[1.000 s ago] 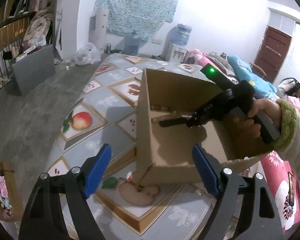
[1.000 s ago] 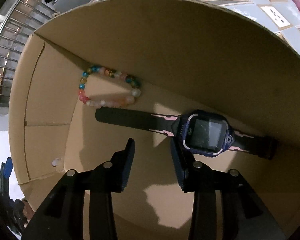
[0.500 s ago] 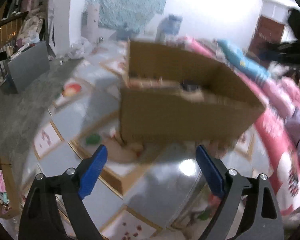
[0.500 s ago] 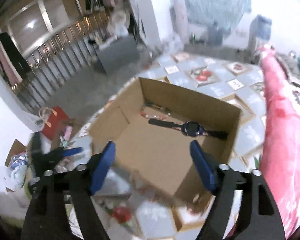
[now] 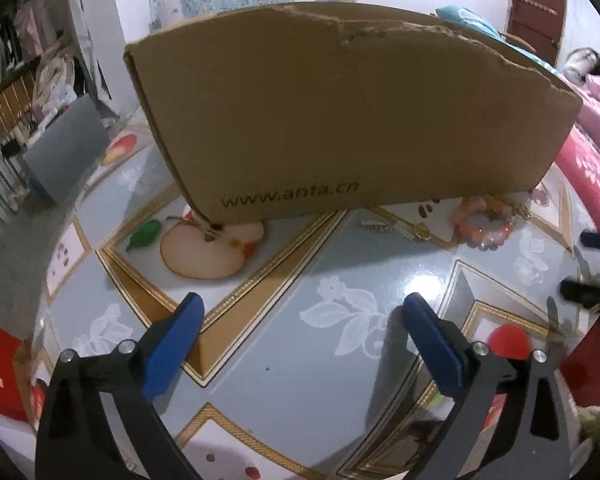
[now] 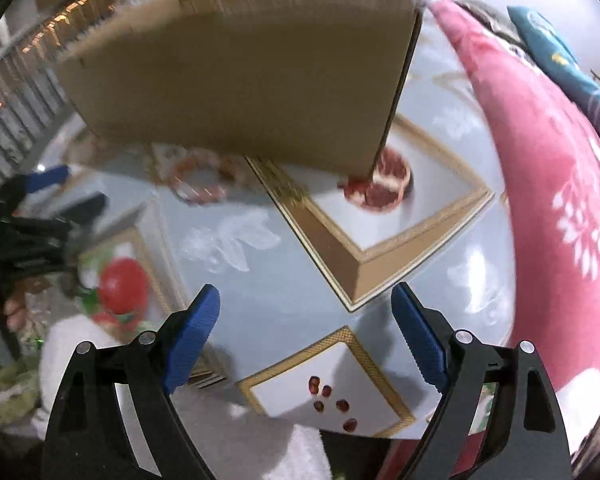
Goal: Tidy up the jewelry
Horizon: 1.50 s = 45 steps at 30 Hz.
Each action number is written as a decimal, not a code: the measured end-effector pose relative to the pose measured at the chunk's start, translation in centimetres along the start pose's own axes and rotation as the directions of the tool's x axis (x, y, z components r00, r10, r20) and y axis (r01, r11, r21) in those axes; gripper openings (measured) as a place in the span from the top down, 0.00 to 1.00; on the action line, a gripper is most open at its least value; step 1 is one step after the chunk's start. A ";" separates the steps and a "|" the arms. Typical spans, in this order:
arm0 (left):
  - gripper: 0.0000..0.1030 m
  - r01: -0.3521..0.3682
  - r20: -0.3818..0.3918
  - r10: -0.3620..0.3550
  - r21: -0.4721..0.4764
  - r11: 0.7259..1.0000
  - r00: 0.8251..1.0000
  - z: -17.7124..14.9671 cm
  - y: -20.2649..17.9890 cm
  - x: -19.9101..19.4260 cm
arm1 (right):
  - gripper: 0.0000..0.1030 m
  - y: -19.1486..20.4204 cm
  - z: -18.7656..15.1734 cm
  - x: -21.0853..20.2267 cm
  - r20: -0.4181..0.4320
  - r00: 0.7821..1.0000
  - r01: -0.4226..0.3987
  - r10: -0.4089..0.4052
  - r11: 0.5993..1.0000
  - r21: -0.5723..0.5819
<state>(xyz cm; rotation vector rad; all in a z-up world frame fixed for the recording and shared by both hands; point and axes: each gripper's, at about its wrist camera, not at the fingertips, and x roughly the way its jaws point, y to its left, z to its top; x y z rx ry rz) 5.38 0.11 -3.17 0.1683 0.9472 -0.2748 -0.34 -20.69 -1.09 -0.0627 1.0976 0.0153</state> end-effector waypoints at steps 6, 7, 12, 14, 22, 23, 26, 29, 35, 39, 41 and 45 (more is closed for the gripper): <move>0.05 -0.019 -0.024 0.018 -0.016 1.000 1.000 0.2 0.0 0.1 | 0.08 0.3 -0.4 -0.1 0.029 0.999 0.022 -0.022 1.000 0.010; 0.05 -0.017 -0.033 0.016 -0.019 1.000 0.999 0.0 0.3 0.1 | 0.08 0.3 -0.5 0.0 0.031 0.999 0.016 -0.017 1.000 0.009; 0.05 -0.017 -0.041 0.017 -0.020 1.000 0.999 0.6 0.6 0.5 | 0.08 0.7 -1.3 0.2 0.072 0.997 0.005 -0.005 1.000 -0.006; 0.05 -0.019 -0.034 0.019 -0.021 1.000 0.999 0.7 0.3 0.3 | 0.08 0.3 -1.7 0.4 0.101 0.995 -0.014 0.016 1.000 -0.014; 0.05 -0.031 0.012 0.032 -0.038 0.999 0.999 0.4 0.6 -1.1 | 0.10 -1.1 -0.6 -2.6 0.254 0.949 -0.210 0.190 0.976 0.054; 0.05 -0.032 0.046 0.033 -0.035 0.999 0.998 0.7 0.6 -1.7 | 0.16 -1.0 -0.2 -3.2 0.296 0.926 -0.261 0.236 0.964 0.047; 0.05 -0.046 0.137 0.048 -0.018 0.999 0.989 1.9 0.6 -3.3 | 0.35 -1.2 1.6 -3.8 0.356 0.881 -0.341 0.311 0.940 0.025; 0.05 -0.083 0.193 0.086 -0.020 0.996 0.977 3.4 1.0 -3.9 | 0.52 -0.5 3.2 -4.4 0.391 0.859 -0.365 0.331 0.931 0.014; 0.05 -0.090 0.226 0.100 -0.055 0.994 0.969 5.8 2.1 -3.3 | 0.64 -0.5 5.4 -4.2 0.430 0.834 -0.395 0.345 0.918 0.031; 0.04 -0.080 0.240 0.088 -0.045 0.996 0.967 6.7 2.2 -2.6 | 0.65 -1.0 6.2 -3.7 0.449 0.826 -0.405 0.341 0.913 0.053; 0.04 -0.087 0.247 0.094 -0.039 0.995 0.965 6.9 2.1 -2.2 | 0.65 -0.9 6.5 -3.4 0.457 0.822 -0.410 0.340 0.910 0.060; 0.06 -0.073 0.262 0.083 -0.048 0.996 0.962 6.9 2.5 -2.1 | 0.65 -0.8 6.4 -3.0 0.465 0.813 -0.427 0.352 0.902 0.064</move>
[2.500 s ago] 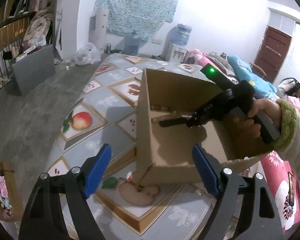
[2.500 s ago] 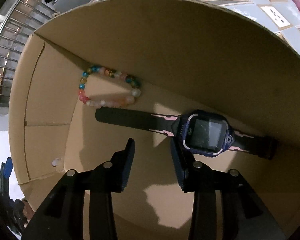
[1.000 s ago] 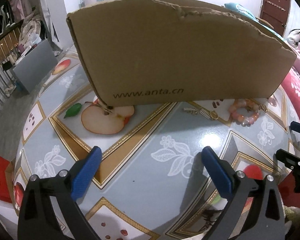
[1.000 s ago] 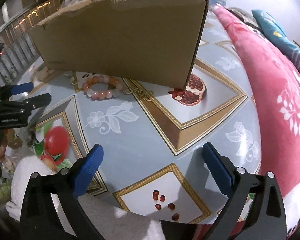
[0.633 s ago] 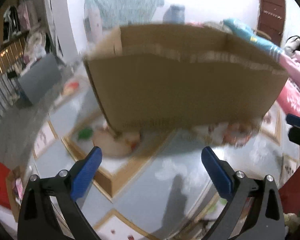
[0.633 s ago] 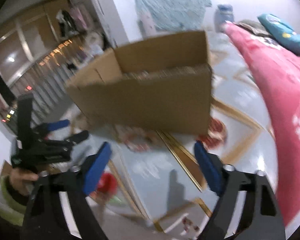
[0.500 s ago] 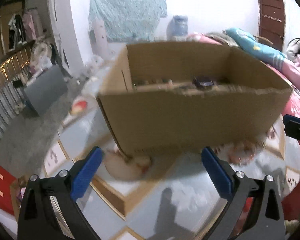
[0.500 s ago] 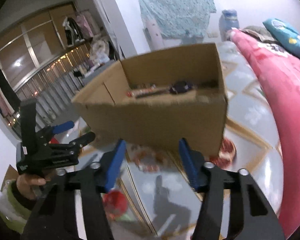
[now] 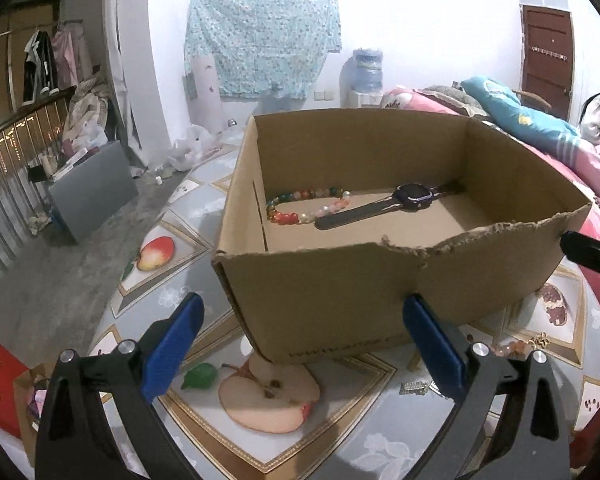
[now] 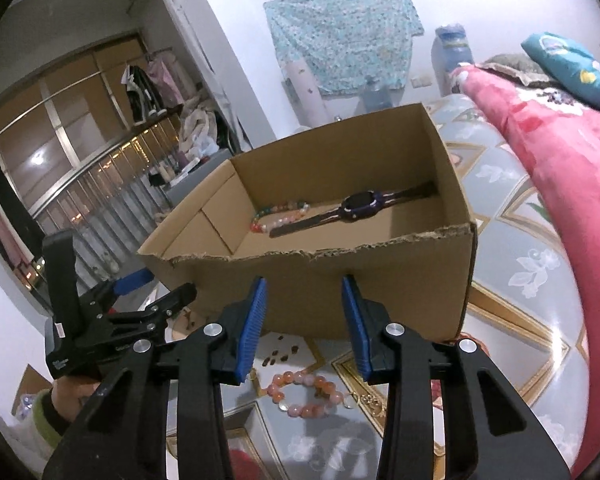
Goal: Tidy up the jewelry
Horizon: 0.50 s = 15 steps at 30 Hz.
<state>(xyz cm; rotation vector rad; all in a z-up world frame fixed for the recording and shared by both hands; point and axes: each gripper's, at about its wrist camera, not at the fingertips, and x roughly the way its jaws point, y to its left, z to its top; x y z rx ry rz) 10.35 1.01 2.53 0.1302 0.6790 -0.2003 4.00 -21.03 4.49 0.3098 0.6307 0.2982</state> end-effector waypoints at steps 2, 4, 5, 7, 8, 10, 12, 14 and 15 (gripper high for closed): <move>0.08 0.022 0.014 -0.022 0.006 1.000 1.000 -0.4 0.0 -0.5 | 0.68 0.2 -0.5 -0.1 -0.014 1.000 -0.020 0.020 1.000 -0.011; 0.12 0.051 0.019 -0.052 0.031 0.998 0.998 -1.3 -0.3 -1.3 | 0.70 0.8 -1.4 -0.4 -0.034 0.998 -0.049 0.048 0.998 -0.034; 0.13 0.065 0.012 -0.065 0.046 0.997 0.998 -1.8 -0.6 -1.6 | 0.72 1.2 -2.0 -0.5 -0.055 0.996 -0.071 0.068 0.996 -0.047; 0.20 0.097 -0.016 -0.096 0.080 0.992 0.995 -2.7 -1.1 -1.7 | 0.75 1.8 -2.9 -0.4 -0.095 0.991 -0.103 0.097 0.992 -0.068; 0.23 0.114 -0.035 -0.111 0.100 0.988 0.993 -3.2 -1.5 -1.6 | 0.77 2.4 -3.8 -0.2 -0.131 0.984 -0.132 0.121 0.988 -0.085; 0.33 0.145 -0.068 -0.137 0.133 0.981 0.988 -3.9 -2.1 -1.3 | 0.79 3.3 -5.0 0.2 -0.183 0.972 -0.169 0.147 0.980 -0.108; 0.42 0.188 -0.104 -0.173 0.156 0.970 0.979 -4.3 -2.7 -0.7 | 0.82 4.1 -5.9 0.7 -0.223 0.962 -0.191 0.159 0.974 -0.126; 0.49 0.229 -0.129 -0.208 0.173 0.958 0.970 -4.4 -2.9 -0.2 | 0.82 4.7 -6.5 1.1 -0.250 0.952 -0.212 0.175 0.969 -0.128; 0.53 0.255 -0.145 -0.230 0.185 0.949 0.962 -4.4 -3.1 0.1 | 0.82 4.8 -6.6 1.2 -0.255 0.950 -0.218 0.181 0.968 -0.126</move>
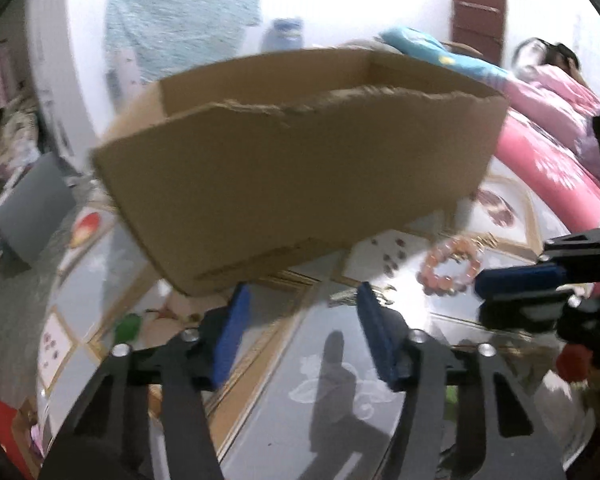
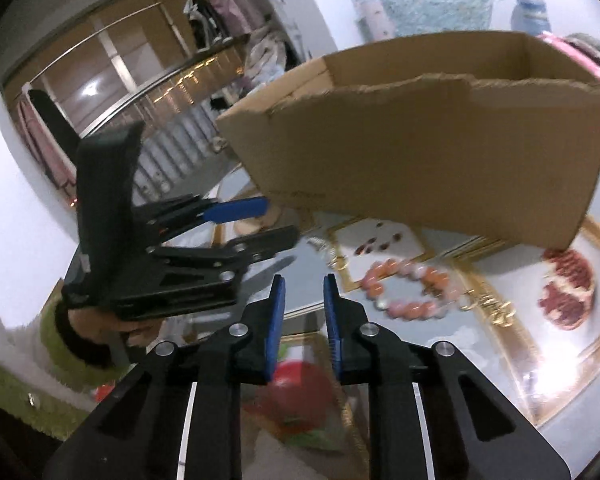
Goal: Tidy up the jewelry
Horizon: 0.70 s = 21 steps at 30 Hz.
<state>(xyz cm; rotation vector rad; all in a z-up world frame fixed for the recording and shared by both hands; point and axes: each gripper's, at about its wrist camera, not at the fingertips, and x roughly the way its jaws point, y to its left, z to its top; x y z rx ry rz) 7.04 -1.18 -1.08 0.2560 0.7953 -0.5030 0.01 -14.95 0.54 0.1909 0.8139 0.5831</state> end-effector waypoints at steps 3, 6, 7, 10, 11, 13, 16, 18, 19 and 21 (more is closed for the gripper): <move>0.64 0.056 -0.043 -0.054 0.047 0.997 0.998 0.1 0.0 1.0 | 0.82 0.1 0.1 0.3 -0.009 1.000 -0.016 0.016 1.000 0.002; 0.74 0.101 -0.078 -0.096 0.072 0.992 0.992 0.5 0.2 1.9 | 0.82 0.3 0.2 0.5 -0.015 1.000 -0.016 0.016 1.000 -0.002; 0.76 0.119 -0.089 -0.112 0.083 0.989 0.990 0.7 0.2 2.1 | 0.82 0.3 0.2 0.5 -0.017 1.000 -0.018 0.018 1.000 0.001; 0.77 0.154 -0.101 -0.141 0.132 0.979 0.985 1.0 0.0 2.4 | 0.82 0.0 0.1 0.3 -0.024 1.000 -0.018 0.018 1.000 0.010; 0.77 0.161 -0.106 -0.145 0.155 0.975 0.984 1.1 -0.2 2.5 | 0.82 0.0 0.1 0.3 -0.026 0.999 -0.018 0.019 1.000 0.015; 0.79 0.174 -0.114 -0.154 0.191 0.966 0.981 1.2 -0.7 2.5 | 0.82 -0.2 0.0 0.4 -0.030 0.999 -0.021 0.022 1.000 0.021; 0.85 0.192 -0.124 -0.167 0.230 0.954 0.978 1.3 -1.2 2.6 | 0.82 -0.2 0.6 0.9 -0.031 0.999 -0.022 0.023 1.000 0.020; 0.92 0.200 -0.127 -0.172 0.246 0.948 0.977 1.2 -1.4 2.5 | 0.82 -0.1 0.6 0.9 -0.030 0.999 -0.022 0.022 1.000 0.020; 0.95 0.200 -0.127 -0.172 0.258 0.945 0.977 1.2 -1.6 2.4 | 0.82 -0.1 0.6 0.9 -0.030 0.999 -0.023 0.023 1.000 0.020; 0.97 0.191 -0.123 -0.164 0.268 0.944 0.979 1.0 -1.8 2.3 | 0.82 -0.1 0.7 1.1 -0.028 0.999 -0.022 0.023 1.000 0.022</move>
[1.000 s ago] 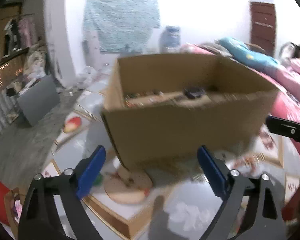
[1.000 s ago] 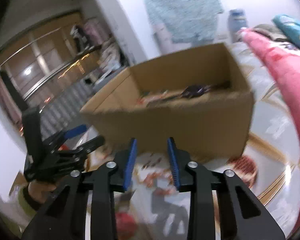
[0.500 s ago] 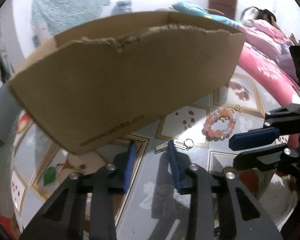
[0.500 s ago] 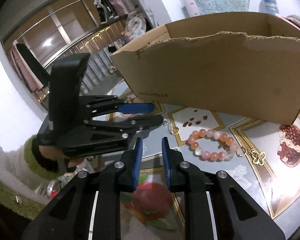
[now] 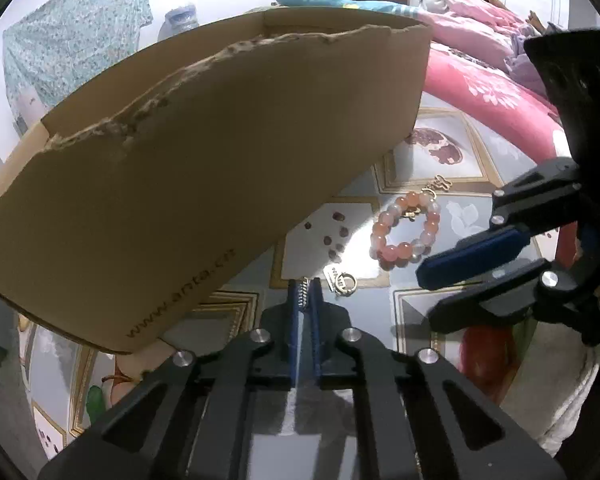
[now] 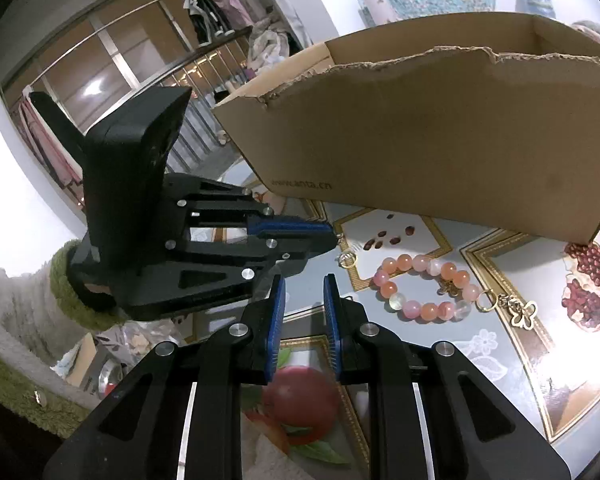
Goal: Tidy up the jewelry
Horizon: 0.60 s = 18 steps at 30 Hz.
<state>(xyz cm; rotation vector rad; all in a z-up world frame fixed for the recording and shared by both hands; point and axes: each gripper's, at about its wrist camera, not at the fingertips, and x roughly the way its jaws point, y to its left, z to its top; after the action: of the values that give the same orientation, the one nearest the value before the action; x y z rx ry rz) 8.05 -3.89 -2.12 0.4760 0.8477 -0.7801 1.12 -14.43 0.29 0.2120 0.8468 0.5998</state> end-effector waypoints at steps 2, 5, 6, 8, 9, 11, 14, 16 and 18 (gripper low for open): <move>0.97 -0.003 0.003 0.003 -0.017 1.000 1.000 -0.2 0.0 -0.2 | 0.82 0.1 0.1 -0.1 0.003 1.000 0.002 -0.002 1.000 -0.001; 0.98 -0.008 0.012 0.009 -0.056 0.998 1.000 -0.5 -0.1 -0.5 | 0.82 0.2 0.0 -0.1 0.008 1.000 0.003 -0.003 1.000 -0.005; 0.99 -0.012 0.017 0.013 -0.073 0.997 1.000 -0.7 -0.1 -0.7 | 0.82 0.2 -0.1 -0.1 0.008 1.000 0.003 -0.003 1.000 -0.006; 0.99 -0.018 0.025 0.021 -0.104 0.994 0.999 -0.9 -0.1 -1.0 | 0.82 0.3 -0.1 -0.1 0.010 1.000 0.003 -0.003 1.000 -0.009; 0.99 -0.024 0.032 0.028 -0.131 0.991 0.999 -1.1 0.0 -1.3 | 0.82 0.4 -0.1 -0.1 0.010 1.000 0.002 -0.002 1.000 -0.010; 0.99 -0.026 0.045 0.034 -0.170 0.985 0.998 -1.4 0.1 -1.7 | 0.82 0.5 -0.1 -0.1 0.013 1.000 0.007 -0.007 1.000 -0.017; 0.99 -0.031 0.067 0.048 -0.240 0.970 0.997 -1.9 0.3 -2.3 | 0.82 1.2 0.0 0.4 0.011 0.998 0.057 -0.056 0.997 -0.056; 0.99 -0.037 0.078 0.062 -0.281 0.959 0.995 -2.2 0.3 -2.5 | 0.83 1.5 0.1 1.0 0.003 0.996 0.091 -0.091 0.992 -0.082; 0.99 -0.033 0.090 0.066 -0.321 0.946 0.994 -2.6 0.5 -2.7 | 0.84 1.6 0.3 1.7 -0.007 0.992 0.126 -0.127 0.986 -0.113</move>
<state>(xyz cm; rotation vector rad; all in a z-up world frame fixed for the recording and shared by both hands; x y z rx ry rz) 6.08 -0.72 -1.42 0.1674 0.8466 -0.6001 1.57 -12.12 0.03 0.0510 0.8308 0.5286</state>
